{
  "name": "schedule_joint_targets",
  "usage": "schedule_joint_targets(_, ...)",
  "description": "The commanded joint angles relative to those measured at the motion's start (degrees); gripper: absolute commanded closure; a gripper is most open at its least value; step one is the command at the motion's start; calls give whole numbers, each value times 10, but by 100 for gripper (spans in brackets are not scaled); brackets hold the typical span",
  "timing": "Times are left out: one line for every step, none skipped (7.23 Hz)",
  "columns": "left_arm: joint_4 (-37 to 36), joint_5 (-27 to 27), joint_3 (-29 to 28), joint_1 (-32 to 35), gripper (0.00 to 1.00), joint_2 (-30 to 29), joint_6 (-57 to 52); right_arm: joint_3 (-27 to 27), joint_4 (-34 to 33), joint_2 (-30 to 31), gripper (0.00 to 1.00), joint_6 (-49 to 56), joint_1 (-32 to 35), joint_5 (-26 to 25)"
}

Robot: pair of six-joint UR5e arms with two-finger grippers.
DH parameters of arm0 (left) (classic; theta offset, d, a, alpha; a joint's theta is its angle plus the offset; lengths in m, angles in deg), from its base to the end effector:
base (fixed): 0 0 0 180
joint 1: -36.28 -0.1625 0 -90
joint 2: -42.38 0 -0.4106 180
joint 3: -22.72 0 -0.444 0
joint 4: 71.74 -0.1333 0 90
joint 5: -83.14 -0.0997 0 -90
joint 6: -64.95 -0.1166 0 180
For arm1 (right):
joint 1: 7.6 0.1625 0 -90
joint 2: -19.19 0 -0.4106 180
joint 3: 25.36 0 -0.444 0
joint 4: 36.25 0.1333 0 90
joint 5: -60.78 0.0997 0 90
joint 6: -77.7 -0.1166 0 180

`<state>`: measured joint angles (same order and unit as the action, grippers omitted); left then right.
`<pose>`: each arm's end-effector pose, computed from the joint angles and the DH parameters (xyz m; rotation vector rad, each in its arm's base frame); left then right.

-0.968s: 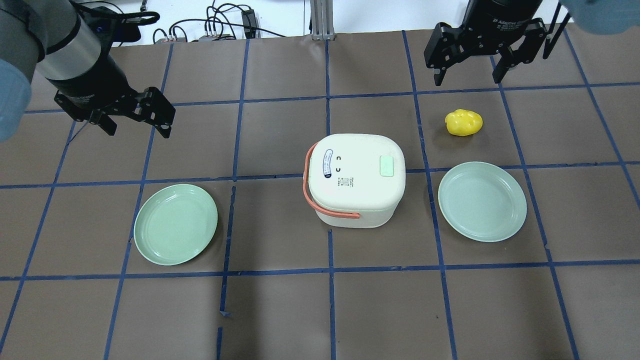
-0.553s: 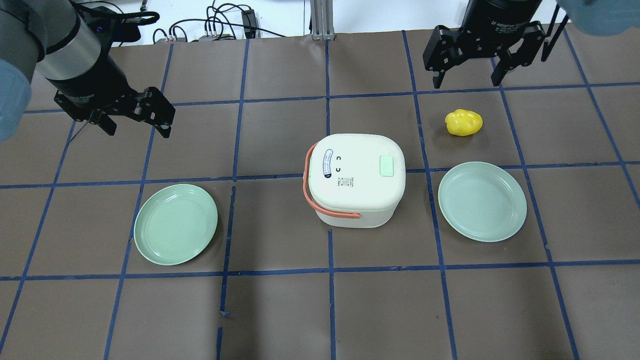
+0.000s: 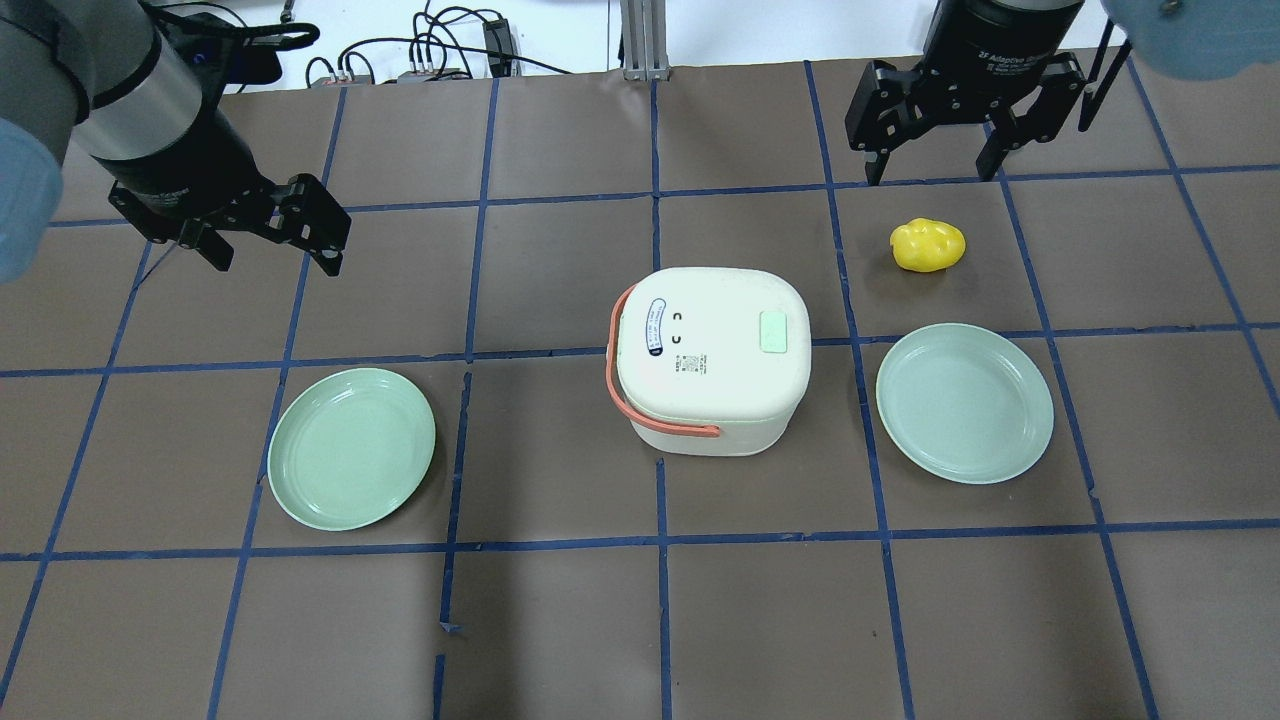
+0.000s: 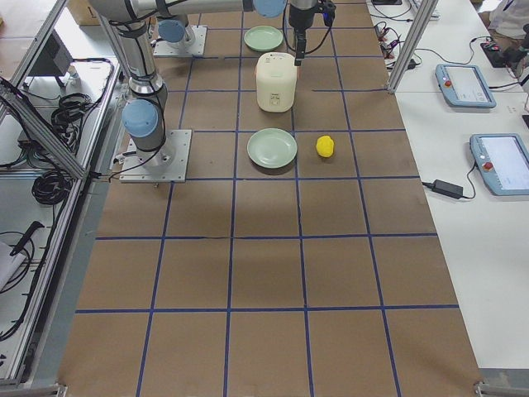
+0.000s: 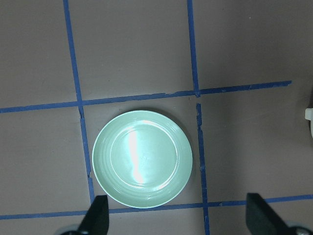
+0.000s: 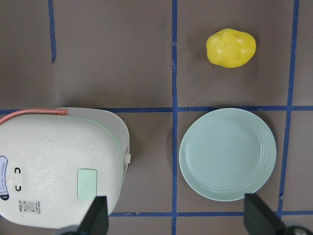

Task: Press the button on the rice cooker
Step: 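Move the right gripper down onto the rice cooker's pale green button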

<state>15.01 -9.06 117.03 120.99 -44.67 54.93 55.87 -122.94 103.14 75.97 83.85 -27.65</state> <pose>-0.0798 -0.5359 0.4489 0.1269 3.0963 -0.0427 0.1513 -0.5816 0.4743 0.0078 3.1144 0.0172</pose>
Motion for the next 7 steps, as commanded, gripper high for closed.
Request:
schedule_joint_targets(0, 0, 0, 0, 0, 0, 0, 9, 0, -1, 83, -50, 35, 40)
schedule_joint_targets(0, 0, 0, 0, 0, 0, 0, 28, -10, -14, 86, -80, 64, 40)
schedule_joint_targets(0, 0, 0, -1, 0, 0, 0, 55, -38, -23, 89, -84, 80, 34)
schedule_joint_targets(0, 0, 0, 0, 0, 0, 0, 73, -56, -24, 91, -81, 81, 34)
schedule_joint_targets(0, 0, 0, 0, 0, 0, 0, 79, -63, -24, 92, -80, 81, 33)
schedule_joint_targets(0, 0, 0, -1, 0, 0, 0, 80, -64, -25, 92, -99, 82, 34)
schedule_joint_targets(1, 0, 0, -1, 0, 0, 0, 85, -62, -26, 92, -110, 86, 33)
